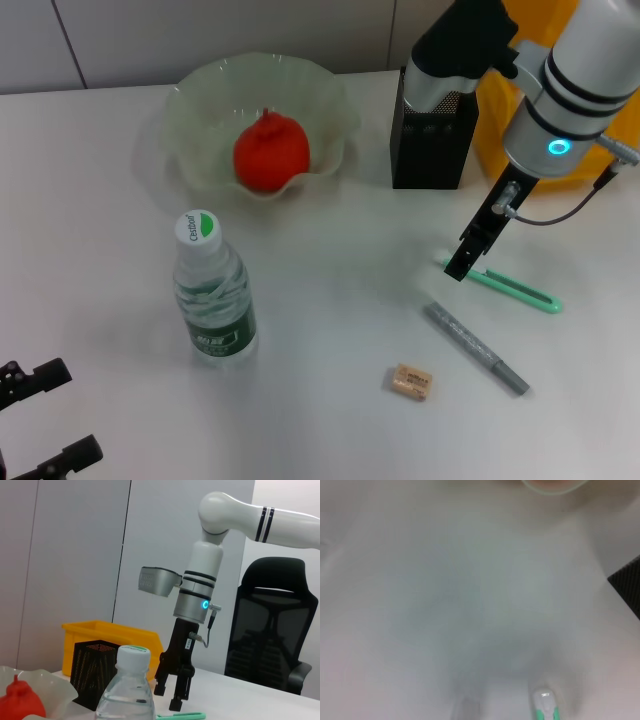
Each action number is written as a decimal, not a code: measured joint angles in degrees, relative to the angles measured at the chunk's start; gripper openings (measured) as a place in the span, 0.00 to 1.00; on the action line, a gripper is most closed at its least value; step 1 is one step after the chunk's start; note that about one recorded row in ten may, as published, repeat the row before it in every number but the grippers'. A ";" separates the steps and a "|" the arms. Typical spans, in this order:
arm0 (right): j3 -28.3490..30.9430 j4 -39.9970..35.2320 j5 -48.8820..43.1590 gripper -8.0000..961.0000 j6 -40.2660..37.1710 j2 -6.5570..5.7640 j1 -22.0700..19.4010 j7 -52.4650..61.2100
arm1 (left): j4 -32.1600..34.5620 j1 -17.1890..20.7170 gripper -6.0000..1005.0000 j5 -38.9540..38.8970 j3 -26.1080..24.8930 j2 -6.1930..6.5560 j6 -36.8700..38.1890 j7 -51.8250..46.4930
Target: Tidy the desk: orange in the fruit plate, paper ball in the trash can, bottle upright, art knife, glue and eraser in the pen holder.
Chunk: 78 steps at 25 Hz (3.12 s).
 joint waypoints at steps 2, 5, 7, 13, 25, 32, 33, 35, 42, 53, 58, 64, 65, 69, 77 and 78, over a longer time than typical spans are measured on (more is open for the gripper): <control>-0.21 1.40 -0.05 0.85 1.57 0.05 -0.11 0.12 | -0.04 -0.14 0.77 0.20 -0.13 -0.16 -0.07 -0.08; -0.51 2.59 -0.06 0.85 2.87 0.06 -0.18 0.14 | -0.05 -0.28 0.77 0.27 -0.14 -0.25 -0.35 -0.33; -0.67 3.57 -0.05 0.85 3.82 0.06 -0.24 0.13 | -0.05 -0.28 0.77 0.29 -0.14 -0.31 -0.59 -0.42; -0.72 6.22 0.10 0.85 6.95 0.06 -0.26 -0.11 | -0.76 -0.64 0.77 0.34 -0.13 -0.36 -1.00 -0.30; -0.73 7.14 0.24 0.65 7.73 0.11 -0.21 -0.22 | -0.84 -1.05 0.77 0.36 -0.13 -0.35 -1.29 -0.54; -0.88 7.19 0.31 0.51 7.38 0.14 -0.19 -0.31 | -0.83 -1.28 0.77 0.36 -0.13 -0.39 -1.45 -0.58; -1.03 7.29 0.32 0.49 7.38 0.14 -0.19 -0.32 | -0.83 -1.34 0.77 0.36 -0.13 -0.40 -1.47 -0.60; -1.42 7.52 0.37 0.45 7.38 0.14 -0.18 -0.33 | -0.83 -1.47 0.77 0.36 -0.13 -0.40 -1.49 -0.64; -2.15 7.93 0.41 0.40 7.75 0.19 -0.18 -0.35 | -1.22 -1.78 0.77 0.36 -0.13 -0.41 -1.64 -0.62; -1.92 8.01 0.77 0.20 7.77 0.23 -0.38 -0.70 | -1.45 -1.89 0.77 0.02 -0.13 -0.40 -1.64 -0.67; -1.34 0.99 3.31 0.19 3.75 -0.06 -2.52 -1.55 | -1.45 -1.88 0.77 -0.01 -0.19 -0.40 -1.60 -0.67; 1.76 -26.72 7.66 0.18 -2.14 -0.17 -9.81 -1.65 | -1.71 -1.89 0.77 0.10 -0.89 -0.40 -1.56 -0.73; 1.76 -26.72 7.66 0.18 -2.14 -0.17 -9.81 -1.65 | -1.71 -1.89 0.77 0.10 -0.89 -0.40 -1.56 -0.73; 5.95 -34.12 15.72 0.19 3.11 -0.19 -13.44 -6.21 | -2.09 -1.93 0.77 0.26 -0.91 -0.40 -1.55 -0.73; 6.36 -31.16 26.56 0.23 16.45 -0.14 -18.08 -17.66 | -2.15 -1.97 0.77 0.03 -0.93 -0.45 -1.57 -0.68; 6.38 -29.61 27.93 0.24 18.41 -0.14 -18.37 -20.06 | -2.17 -1.97 0.77 0.02 -0.93 -0.47 -1.58 -0.68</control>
